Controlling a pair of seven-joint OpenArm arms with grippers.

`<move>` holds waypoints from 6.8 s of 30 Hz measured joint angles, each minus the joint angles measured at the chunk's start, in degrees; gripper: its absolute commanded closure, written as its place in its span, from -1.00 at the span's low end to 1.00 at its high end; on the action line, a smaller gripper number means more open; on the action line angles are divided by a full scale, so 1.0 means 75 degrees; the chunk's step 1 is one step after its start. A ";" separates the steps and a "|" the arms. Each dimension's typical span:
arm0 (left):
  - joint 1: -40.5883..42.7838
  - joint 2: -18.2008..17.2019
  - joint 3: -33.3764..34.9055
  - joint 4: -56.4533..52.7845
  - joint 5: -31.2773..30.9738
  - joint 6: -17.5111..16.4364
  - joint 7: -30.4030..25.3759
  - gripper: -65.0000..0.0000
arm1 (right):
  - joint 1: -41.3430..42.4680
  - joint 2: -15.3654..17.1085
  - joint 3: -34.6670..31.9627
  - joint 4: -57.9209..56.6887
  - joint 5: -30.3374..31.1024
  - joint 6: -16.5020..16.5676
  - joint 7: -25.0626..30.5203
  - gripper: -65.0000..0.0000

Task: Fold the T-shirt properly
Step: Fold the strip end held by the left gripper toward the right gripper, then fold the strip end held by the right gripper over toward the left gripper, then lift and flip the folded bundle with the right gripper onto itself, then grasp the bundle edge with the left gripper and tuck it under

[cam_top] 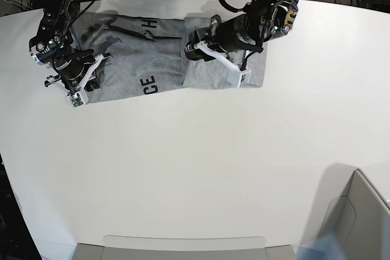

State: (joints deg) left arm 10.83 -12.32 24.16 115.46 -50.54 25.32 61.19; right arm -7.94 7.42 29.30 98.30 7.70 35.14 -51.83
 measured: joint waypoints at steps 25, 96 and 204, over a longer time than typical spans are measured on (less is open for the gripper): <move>0.0315 -0.0428 -0.0871 -0.0615 0.0044 -0.0003 -0.0044 0.68 | -0.1241 0.0868 0.2990 0.0618 0.5027 0.0551 -0.1868 0.18; 0.1137 -0.0428 -0.2774 -0.0181 -0.0006 -0.0003 0.0032 0.68 | 0.0134 -0.1177 -0.1378 0.1947 -0.2407 -0.0982 -0.0341 1.00; 0.0344 -0.1498 0.0210 -0.0032 -0.0006 0.0111 -0.0627 0.69 | -0.0530 -0.0023 -0.0259 0.1807 -0.2250 -0.2369 -0.1460 1.00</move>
State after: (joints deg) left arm 13.41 -23.55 25.74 115.22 -50.59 26.15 56.49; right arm -11.92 7.25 27.35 111.85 -9.17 17.37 -62.78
